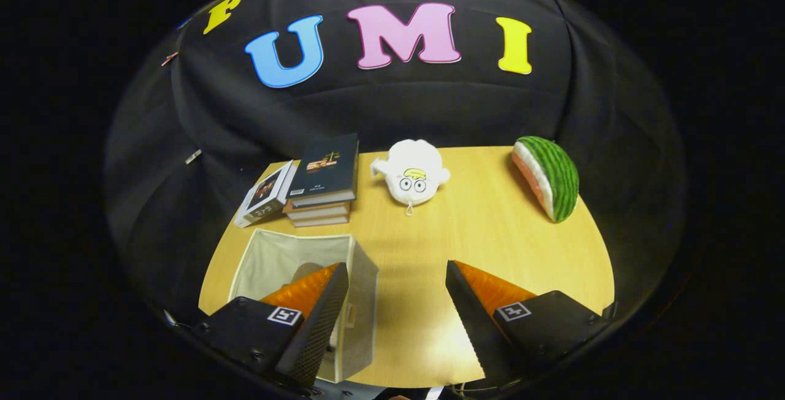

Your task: Open the storage box then place both shoes into the box .Put the left shoe in first, then the right shoe, with the right side of both shoes facing outward in a uniform manner.

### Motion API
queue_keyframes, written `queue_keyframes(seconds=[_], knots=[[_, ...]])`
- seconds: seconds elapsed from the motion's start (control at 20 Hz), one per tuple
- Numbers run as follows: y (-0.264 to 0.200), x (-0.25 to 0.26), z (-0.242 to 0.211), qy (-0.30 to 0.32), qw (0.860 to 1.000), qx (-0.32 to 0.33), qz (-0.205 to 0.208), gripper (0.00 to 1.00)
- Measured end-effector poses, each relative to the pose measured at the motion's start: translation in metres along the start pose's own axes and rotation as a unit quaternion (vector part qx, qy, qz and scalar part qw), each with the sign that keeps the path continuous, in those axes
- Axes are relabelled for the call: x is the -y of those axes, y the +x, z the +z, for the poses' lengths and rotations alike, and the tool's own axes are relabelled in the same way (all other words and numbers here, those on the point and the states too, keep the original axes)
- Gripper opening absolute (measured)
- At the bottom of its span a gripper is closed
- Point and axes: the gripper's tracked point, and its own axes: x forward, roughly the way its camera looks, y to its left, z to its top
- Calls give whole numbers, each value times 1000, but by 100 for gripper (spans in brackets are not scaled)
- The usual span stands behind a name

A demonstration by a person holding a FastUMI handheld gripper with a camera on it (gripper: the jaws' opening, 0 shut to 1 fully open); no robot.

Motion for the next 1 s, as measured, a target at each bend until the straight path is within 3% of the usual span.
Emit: queue_keyframes(seconds=[0.25,0.55,0.75,1.0], knots=[[-15,65,45,-13,996,81,-46,99],[-50,130,92,-45,979,177,-94,98],[-85,157,118,-57,964,231,-117,98],[-118,165,132,-35,956,265,-122,98]])
